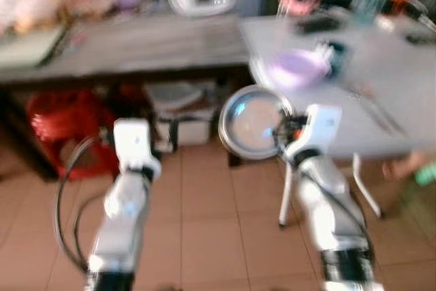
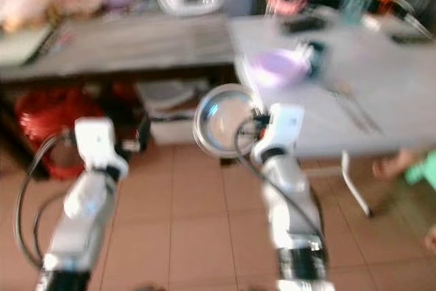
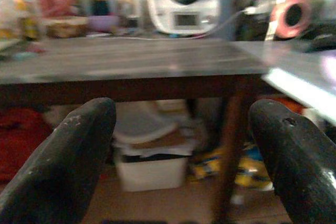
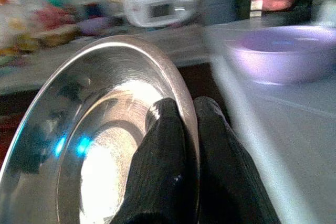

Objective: Setting the table

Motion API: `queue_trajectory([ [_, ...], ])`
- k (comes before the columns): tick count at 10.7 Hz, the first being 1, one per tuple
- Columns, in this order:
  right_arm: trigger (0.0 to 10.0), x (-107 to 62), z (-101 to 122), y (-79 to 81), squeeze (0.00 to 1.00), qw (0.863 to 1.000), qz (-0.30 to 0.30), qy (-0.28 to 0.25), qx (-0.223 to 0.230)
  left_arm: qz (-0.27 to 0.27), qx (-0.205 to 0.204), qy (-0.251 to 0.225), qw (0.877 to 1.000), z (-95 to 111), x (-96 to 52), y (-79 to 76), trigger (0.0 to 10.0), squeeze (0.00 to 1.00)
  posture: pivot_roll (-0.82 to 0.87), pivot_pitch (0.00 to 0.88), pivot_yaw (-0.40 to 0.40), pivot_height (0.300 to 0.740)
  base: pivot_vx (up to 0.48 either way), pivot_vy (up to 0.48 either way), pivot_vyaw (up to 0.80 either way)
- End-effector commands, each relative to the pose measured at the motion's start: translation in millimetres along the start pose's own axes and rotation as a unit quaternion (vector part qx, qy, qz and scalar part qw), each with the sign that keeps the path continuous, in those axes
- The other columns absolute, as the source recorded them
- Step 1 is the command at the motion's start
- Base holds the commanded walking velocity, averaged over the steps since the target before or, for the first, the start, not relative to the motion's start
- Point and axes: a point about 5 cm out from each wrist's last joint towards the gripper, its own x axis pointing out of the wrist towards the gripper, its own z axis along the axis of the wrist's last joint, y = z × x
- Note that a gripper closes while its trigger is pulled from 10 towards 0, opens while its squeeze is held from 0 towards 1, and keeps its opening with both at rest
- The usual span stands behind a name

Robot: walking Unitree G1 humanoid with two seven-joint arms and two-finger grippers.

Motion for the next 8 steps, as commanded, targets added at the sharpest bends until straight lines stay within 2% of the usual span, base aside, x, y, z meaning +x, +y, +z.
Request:
queue_trajectory([
  [1, 0.0, 3.4, 7, -0.6, 0.0, 1.0, 0.004, -0.013, -0.009, -0.001, 0.006, -0.013, 1.0, 6, 5.2, -0.7, 10.0, 0.0, 0.02, 0.0, 0.033, 0.74, 0.36, 0.319, 0.0],
  [2, 0.0, 6.0, 8, -0.4, 0.0, 1.0, 0.007, -0.016, -0.011, -0.001, 0.013, -0.02, 1.0, 10, 7.9, 0.3, 10.0, 0.0, 0.02, 0.0, 0.032, 0.74, 0.405, 0.259, 0.0],
  [6, 0.0, 6.3, 8, -15.7, 0.0, 0.999, -0.017, -0.017, -0.024, -0.01, 0.011, -0.017, 1.0, 5, 1.3, -2.0, 10.0, 0.0, 0.01, 0.0, 0.042, 0.74, 0.48, 0.0, 0.0],
  [8, 0.0, 6.4, 7, -16.1, 0.0, 0.999, -0.017, -0.016, -0.026, -0.03, 0.042, -0.028, 0.998, 7, 0.4, -7.3, 10.0, 0.0, 0.01, 0.0, 0.041, 0.74, 0.48, 0.0, 0.0],
])
